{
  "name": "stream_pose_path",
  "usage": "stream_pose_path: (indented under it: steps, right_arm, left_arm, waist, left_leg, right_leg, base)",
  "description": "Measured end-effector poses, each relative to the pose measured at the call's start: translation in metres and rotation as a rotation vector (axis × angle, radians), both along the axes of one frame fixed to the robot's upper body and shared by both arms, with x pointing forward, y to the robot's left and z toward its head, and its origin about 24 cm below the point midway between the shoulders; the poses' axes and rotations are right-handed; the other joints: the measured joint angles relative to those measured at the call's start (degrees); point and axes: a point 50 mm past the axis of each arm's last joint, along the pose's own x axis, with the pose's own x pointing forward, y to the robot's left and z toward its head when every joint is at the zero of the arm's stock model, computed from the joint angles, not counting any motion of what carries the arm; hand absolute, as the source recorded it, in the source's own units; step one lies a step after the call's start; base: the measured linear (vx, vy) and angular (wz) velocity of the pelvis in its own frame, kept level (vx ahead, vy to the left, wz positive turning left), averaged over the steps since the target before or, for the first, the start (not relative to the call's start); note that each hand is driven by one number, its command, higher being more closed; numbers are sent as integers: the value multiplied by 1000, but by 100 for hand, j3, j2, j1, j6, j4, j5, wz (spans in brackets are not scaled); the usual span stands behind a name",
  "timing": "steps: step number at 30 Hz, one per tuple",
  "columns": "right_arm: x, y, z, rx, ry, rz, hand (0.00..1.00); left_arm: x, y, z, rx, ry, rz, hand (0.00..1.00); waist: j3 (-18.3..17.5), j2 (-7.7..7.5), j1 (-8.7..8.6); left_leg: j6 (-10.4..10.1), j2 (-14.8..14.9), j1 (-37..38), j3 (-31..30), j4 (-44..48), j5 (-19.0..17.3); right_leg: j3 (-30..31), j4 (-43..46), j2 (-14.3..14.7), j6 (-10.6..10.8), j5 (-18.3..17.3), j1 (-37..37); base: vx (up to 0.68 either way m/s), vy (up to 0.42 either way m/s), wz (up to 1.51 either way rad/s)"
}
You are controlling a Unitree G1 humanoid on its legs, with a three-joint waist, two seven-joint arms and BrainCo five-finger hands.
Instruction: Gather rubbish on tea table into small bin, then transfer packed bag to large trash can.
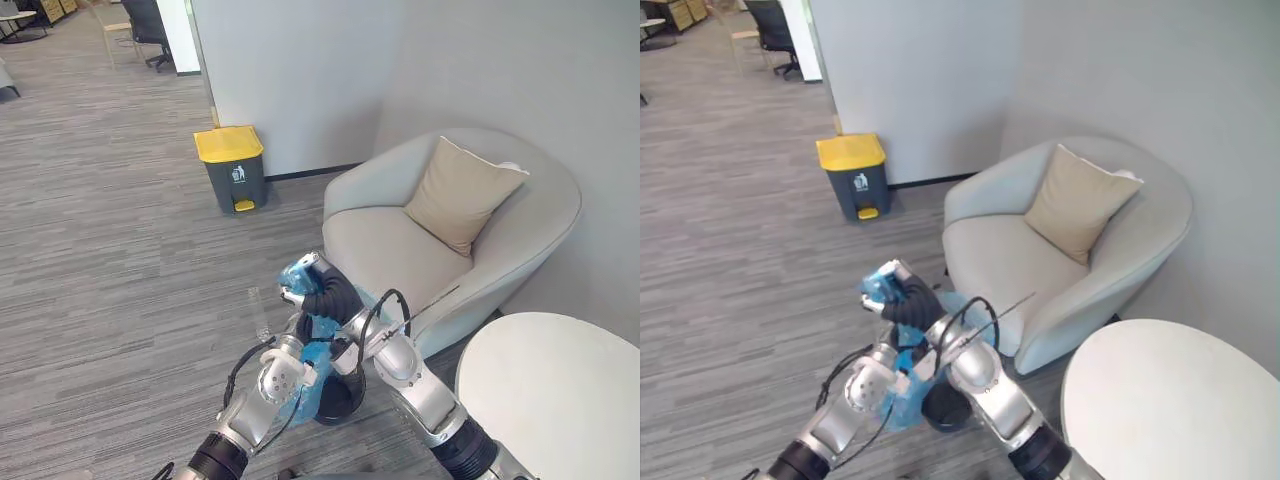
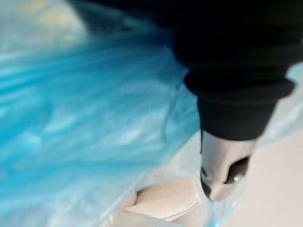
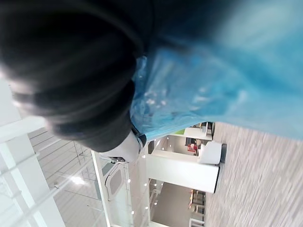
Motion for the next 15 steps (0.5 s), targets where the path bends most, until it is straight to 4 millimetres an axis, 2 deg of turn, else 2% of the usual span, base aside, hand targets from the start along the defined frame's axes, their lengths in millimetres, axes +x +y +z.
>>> stream_pose_path:
  steps: [8, 15]
  right_arm:
    - [-4, 6, -4, 0, 44, 34, 100]
    - [-4, 7, -4, 8, 53, 40, 100]
  left_arm:
    - [-6, -1, -23, 50, 83, 14, 100]
    - [-9, -4, -30, 58, 117, 6, 100]
  waist:
    - [-1, -3, 3]
    - [-2, -6, -36]
  left_leg:
    - [8, 36, -8, 137, 30, 5]
    - [1, 52, -8, 156, 30, 0]
  right_leg:
    - [133, -111, 38, -31, 118, -1]
    - [155, -145, 53, -34, 124, -7]
  base:
    - [15, 2, -8]
    - [3, 0, -2]
